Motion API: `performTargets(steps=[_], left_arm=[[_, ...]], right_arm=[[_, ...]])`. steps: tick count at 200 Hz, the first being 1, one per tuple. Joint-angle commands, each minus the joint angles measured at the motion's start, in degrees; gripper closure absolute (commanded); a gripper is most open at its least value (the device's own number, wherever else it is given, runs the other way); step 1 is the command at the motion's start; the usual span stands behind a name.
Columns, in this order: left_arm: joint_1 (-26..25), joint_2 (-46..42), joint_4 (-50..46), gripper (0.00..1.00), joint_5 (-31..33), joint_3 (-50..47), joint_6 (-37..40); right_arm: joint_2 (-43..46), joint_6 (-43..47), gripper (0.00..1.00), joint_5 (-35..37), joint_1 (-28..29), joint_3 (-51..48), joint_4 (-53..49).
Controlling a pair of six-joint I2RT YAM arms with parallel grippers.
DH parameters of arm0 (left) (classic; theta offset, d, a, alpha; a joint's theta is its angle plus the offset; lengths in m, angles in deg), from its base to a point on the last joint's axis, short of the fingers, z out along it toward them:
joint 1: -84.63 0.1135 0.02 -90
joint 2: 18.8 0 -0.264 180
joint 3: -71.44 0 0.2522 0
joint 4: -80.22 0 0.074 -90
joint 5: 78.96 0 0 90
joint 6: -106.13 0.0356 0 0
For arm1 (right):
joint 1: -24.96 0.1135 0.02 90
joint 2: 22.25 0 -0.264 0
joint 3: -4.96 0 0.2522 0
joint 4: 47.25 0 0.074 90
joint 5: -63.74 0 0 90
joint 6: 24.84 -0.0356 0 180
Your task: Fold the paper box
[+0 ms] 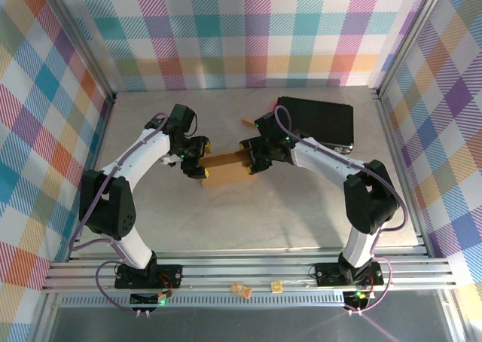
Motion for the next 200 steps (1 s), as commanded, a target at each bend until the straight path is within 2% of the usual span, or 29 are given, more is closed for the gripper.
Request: performTargets(steps=[1, 27, 43, 55, 69, 95, 113, 126, 152, 200], left_arm=[[1.9, -4.6, -4.6, 0.21, -0.1, 0.9, 9.5], [4.8, -9.6, -9.3, 0.23, 4.3, 1.3, 24.2], [6.6, -13.5, -10.5, 0.32, 7.3, 1.4, 37.2], [6.7, -16.2, -8.6, 0.40, 7.1, 0.9, 48.8], [6.5, -18.0, -9.5, 0.45, 6.1, 0.8, 60.1], [6.0, -19.3, -11.1, 0.46, 5.2, -0.3, 74.5], [3.2, -19.2, -10.8, 0.46, 6.3, 0.0, 82.7], [0.8, -18.5, -11.3, 0.43, 7.6, 0.4, 86.6], [-1.6, -16.9, -11.3, 0.39, 9.0, 0.1, 89.5], [-3.6, -13.4, -11.9, 0.43, 17.1, 0.1, 89.4]], right_arm=[[-1.8, -1.0, 0.38, -0.5, -0.6, 3.4, -6.9], [-3.1, -0.9, 0.38, -1.1, -0.9, 5.1, -7.1], [-3.9, -0.6, 0.38, -1.2, -1.0, 6.5, -8.2], [-4.3, -0.6, 0.38, -1.3, -1.1, 7.2, -8.5], [-4.9, -0.5, 0.38, -1.6, -1.2, 7.9, -9.0], [-5.9, -0.1, 0.39, -2.0, -1.2, 9.5, -10.3], [-6.3, 0.2, 0.39, -2.1, -1.3, 10.3, -11.1], [-6.5, 0.2, 0.39, -2.2, -1.4, 10.6, -11.4], [-7.0, 0.4, 0.39, -2.4, -1.5, 11.3, -11.8], [-7.3, 0.4, 0.40, -2.7, -1.7, 11.1, -11.2]])
